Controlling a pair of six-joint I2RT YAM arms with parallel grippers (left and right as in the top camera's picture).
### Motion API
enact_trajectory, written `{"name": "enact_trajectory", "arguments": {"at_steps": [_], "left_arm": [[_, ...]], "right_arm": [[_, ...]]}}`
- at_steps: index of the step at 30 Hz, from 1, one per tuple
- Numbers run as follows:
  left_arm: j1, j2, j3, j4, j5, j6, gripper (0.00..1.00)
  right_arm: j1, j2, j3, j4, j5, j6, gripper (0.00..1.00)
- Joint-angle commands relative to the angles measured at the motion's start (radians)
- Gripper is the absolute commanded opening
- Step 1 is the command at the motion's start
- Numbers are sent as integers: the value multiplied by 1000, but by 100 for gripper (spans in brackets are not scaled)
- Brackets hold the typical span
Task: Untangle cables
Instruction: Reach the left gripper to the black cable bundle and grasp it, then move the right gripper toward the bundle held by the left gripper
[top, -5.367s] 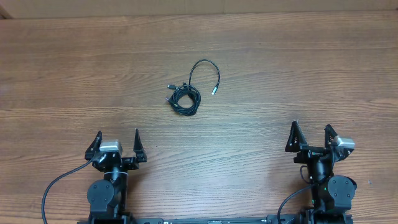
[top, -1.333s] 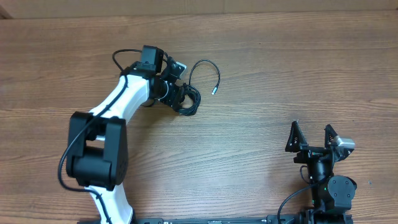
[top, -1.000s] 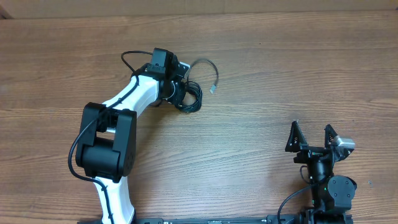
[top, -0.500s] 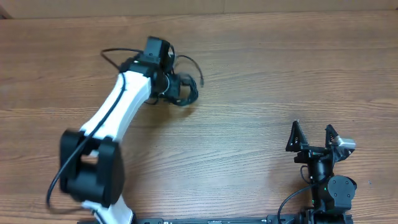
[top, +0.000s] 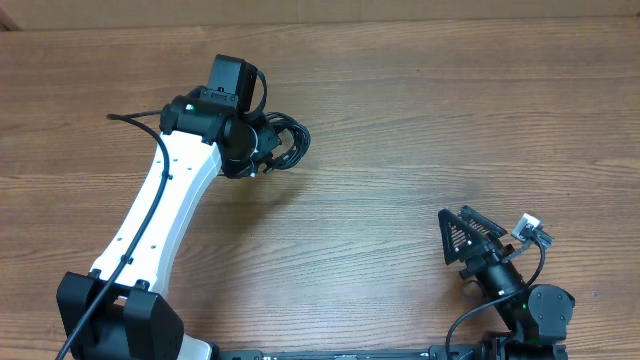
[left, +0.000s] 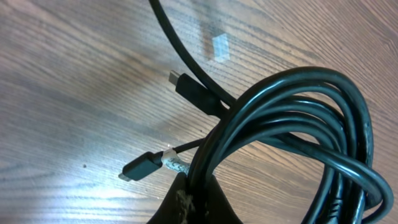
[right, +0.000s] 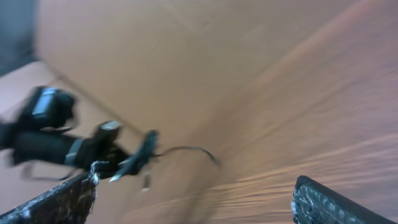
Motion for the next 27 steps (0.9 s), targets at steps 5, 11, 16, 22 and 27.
{"name": "enact_trajectory", "arguments": {"at_steps": [5,11,16,22,27], "left_arm": [[-14,2,12,-5,116,172,4],[-72,2,12,-18,118,540,4],[-127,2,12,-5,117,622,4],[-138,2,12,22,53,246,4],[-140,2,12,-2,81,-180,4]], "right_arm": [[-2,5,67,-17,-130,-190,89],[-2,142,291,-319,-146,-365,98],[-1,351,487,-571,-168,-504,100],[85,567,599,-560,-277,-585,100],[237,694,598,-333,-289,-486,63]]}}
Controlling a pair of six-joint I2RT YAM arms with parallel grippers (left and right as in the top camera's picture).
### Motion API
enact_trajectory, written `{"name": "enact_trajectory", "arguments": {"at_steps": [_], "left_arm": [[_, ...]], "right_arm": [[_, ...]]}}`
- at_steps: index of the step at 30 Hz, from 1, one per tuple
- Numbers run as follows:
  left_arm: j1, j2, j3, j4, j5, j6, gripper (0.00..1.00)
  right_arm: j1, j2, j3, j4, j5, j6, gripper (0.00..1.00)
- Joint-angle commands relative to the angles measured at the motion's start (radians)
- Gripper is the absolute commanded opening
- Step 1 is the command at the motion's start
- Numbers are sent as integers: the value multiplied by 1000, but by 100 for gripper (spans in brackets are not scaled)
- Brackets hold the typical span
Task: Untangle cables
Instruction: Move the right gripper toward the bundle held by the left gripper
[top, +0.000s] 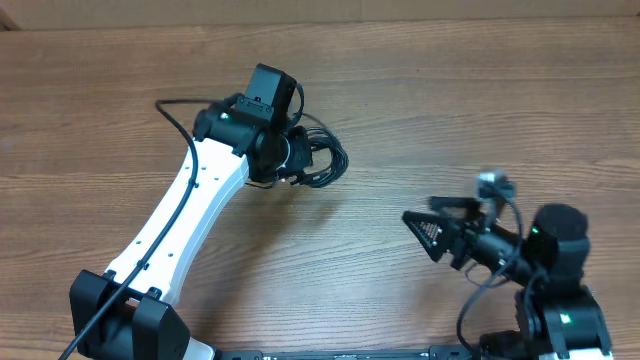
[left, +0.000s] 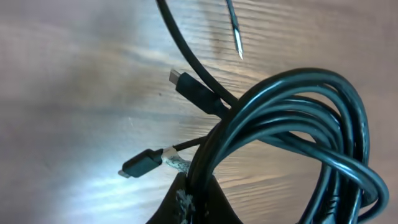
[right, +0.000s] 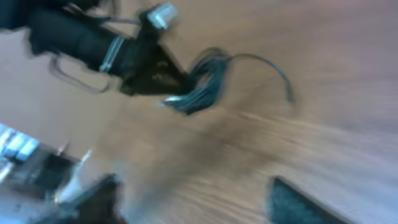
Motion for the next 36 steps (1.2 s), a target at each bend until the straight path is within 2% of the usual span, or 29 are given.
{"name": "enact_trajectory", "arguments": {"at_steps": [1,3,5,7,8,11,14,16,21,28,36], "left_arm": [[-3,2,12,-10,11,-341,4],[-8,2,12,-6,8,-342,4],[-8,2,12,-2,10,-280,4],[-8,2,12,-3,13,-156,4],[-8,2,12,-5,25,-57,4],[-8,2,12,-53,40,211,4],[-8,2,12,-105,27,326,4],[-8,2,12,-115,9,346,4],[-19,2,12,-119,37,345,4],[-55,2,12,-122,84,303,4],[-109,2,12,-122,80,233,5]], "right_arm": [[93,75,27,89,-38,77,63],[167,134,27,161,-31,69,66],[245,195,27,210,17,-14,69],[317,251,27,232,124,-103,71],[355,281,27,245,206,-141,72],[436,347,27,316,385,-169,74],[511,394,27,423,432,-196,75],[551,409,27,466,455,-214,75],[629,442,27,494,652,-214,74],[668,478,27,547,666,-217,70],[678,535,27,581,666,-217,52]]}}
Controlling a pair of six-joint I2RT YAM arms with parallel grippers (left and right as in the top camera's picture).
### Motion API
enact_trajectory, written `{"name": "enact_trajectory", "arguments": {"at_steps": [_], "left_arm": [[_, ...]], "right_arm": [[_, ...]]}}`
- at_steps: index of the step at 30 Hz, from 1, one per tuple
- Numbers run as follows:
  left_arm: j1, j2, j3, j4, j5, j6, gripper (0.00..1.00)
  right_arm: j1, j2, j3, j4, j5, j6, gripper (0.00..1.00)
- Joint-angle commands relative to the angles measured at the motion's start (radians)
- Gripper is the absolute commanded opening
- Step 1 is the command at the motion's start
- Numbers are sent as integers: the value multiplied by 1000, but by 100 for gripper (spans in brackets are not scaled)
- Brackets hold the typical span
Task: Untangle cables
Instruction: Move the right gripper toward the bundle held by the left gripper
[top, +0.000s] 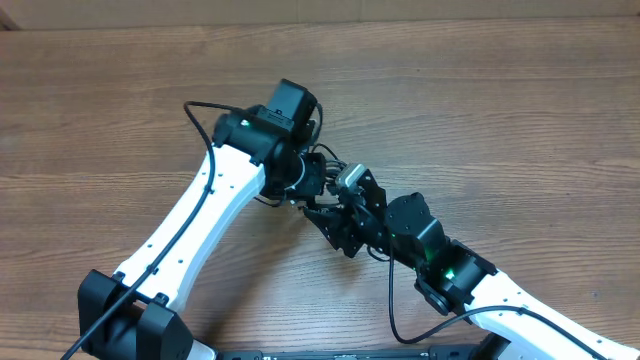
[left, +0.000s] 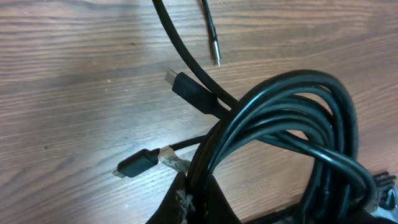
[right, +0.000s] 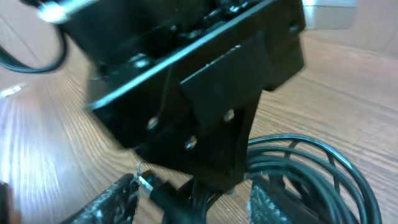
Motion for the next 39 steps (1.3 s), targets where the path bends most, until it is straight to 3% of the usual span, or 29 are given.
{"name": "enact_trajectory", "arguments": {"at_steps": [1,3,7,11,14,24,29,39], "left_arm": [[-12,2,12,0,23,-58,4],[-12,2,12,1,21,-65,4],[-10,2,12,2,-5,-71,4],[-10,2,12,12,-13,-95,4],[-10,2,12,18,-10,-99,4],[-13,2,12,15,68,-93,4],[-13,2,12,11,70,-63,4],[-11,2,13,-27,69,32,4]], "right_arm": [[5,24,23,3,14,-3,50],[5,26,23,4,14,-3,45],[5,26,23,2,3,-3,45],[5,26,23,-3,-46,-3,57],[5,26,23,-3,-70,-3,59],[5,31,23,-5,8,-4,35],[5,31,23,-6,41,-3,8],[-19,31,23,-72,188,5,4]]}}
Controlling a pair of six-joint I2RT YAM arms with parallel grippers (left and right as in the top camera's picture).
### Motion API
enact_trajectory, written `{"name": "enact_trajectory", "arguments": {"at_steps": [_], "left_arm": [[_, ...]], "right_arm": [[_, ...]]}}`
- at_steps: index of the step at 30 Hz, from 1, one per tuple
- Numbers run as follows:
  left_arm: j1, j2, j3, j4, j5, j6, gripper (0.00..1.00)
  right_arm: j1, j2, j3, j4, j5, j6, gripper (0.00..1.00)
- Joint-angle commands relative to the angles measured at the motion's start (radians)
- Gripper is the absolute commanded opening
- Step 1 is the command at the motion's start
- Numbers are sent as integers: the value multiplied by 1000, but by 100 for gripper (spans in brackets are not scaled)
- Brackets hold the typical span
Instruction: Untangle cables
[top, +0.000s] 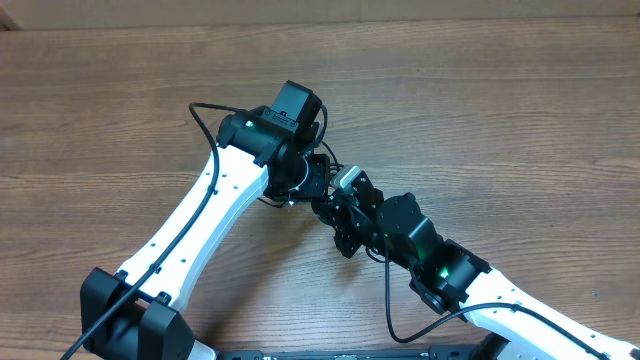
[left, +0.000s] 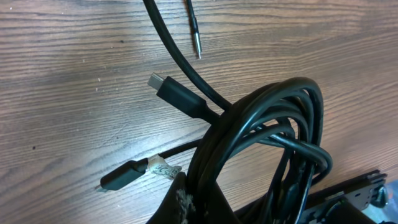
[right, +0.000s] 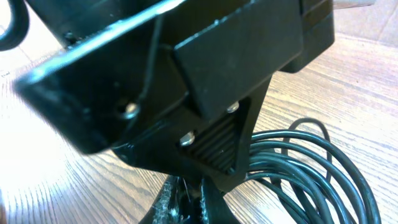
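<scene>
A bundle of black cables hangs coiled in my left gripper, which is shut on it just above the wooden table. Two USB plugs and a thin pin-tipped lead stick out of the bundle over the wood. In the overhead view the left gripper and right gripper meet mid-table, and the bundle is mostly hidden under them. My right gripper sits right under the left gripper's body, its jaws drawn together on a strand of the coil.
The bare wooden table stretches all round the two grippers. A lighter board edge runs along the far side. The left arm's own black cable loops beside its white link.
My right gripper's fingers stood wide apart beside the coil and are now drawn together on a strand under the left gripper. The left gripper shifted slightly, bundle still in it.
My left gripper held the bundle at the table's left while the right arm rested open at the near right. The left then carried the bundle toward the middle and the right arm rose. The right came up open beside the coil and now grips it.
</scene>
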Motion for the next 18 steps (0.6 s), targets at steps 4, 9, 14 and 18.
{"name": "enact_trajectory", "arguments": {"at_steps": [4,9,14,18], "left_arm": [[-6,-3,13,-38,48,78,4],[-5,-3,13,-36,43,78,4],[-5,-5,13,-37,78,112,4],[-5,-6,13,-36,193,219,4]], "right_arm": [[-64,9,14,-96,137,37,4],[-90,9,14,-131,137,69,4],[-90,17,14,-145,137,69,4],[-90,43,14,-145,135,78,4]]}}
